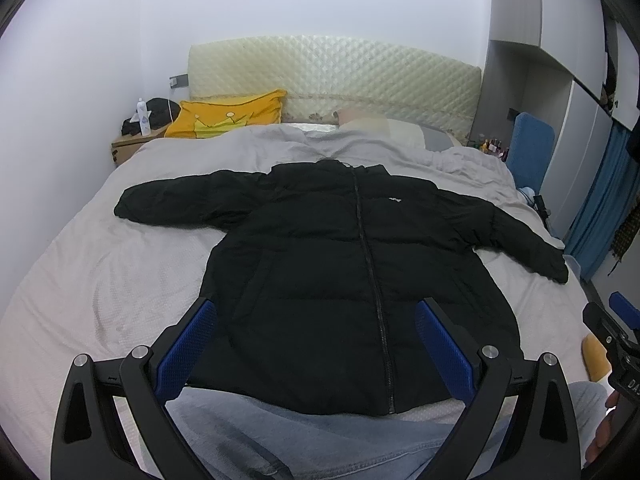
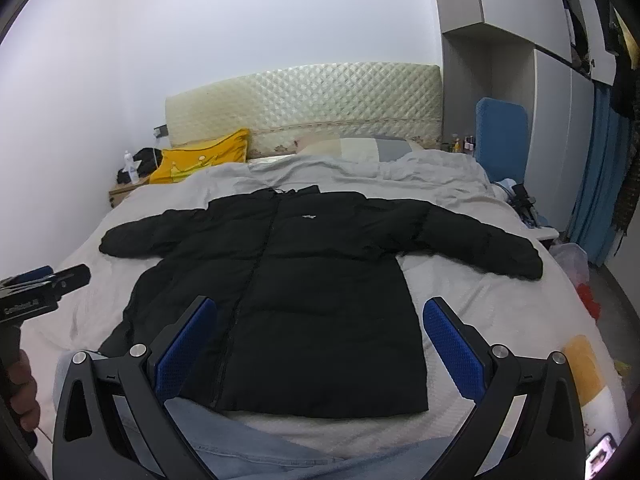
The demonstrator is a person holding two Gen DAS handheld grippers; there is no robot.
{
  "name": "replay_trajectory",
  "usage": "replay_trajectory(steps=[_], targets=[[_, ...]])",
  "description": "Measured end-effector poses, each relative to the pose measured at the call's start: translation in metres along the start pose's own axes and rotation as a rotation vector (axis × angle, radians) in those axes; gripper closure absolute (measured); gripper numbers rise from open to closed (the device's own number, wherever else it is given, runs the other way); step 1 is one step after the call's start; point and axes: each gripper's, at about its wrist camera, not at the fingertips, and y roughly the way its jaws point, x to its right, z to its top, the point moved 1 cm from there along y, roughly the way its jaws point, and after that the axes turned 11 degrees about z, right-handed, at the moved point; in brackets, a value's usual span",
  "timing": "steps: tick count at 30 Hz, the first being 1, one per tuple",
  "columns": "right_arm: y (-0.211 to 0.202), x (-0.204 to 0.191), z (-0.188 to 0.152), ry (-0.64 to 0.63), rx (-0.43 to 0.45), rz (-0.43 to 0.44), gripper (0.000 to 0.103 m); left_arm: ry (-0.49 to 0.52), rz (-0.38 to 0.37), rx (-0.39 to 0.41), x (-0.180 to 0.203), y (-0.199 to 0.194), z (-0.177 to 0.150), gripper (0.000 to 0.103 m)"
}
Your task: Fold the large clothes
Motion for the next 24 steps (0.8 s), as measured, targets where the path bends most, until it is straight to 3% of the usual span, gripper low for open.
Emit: replay_trajectory(steps=[12, 24], targets=[[0.026, 0.014, 0.003, 0.017, -0.014, 0.005, 0.000, 0.034, -0.015, -0.007, 0.008, 0.041, 0.014, 0.003], [0.065, 0.074, 0.020, 0.082, 0.040, -0.032, 0.000, 0.002, -0.070, 0.060, 0.015, 0.118, 0.041, 0.003]])
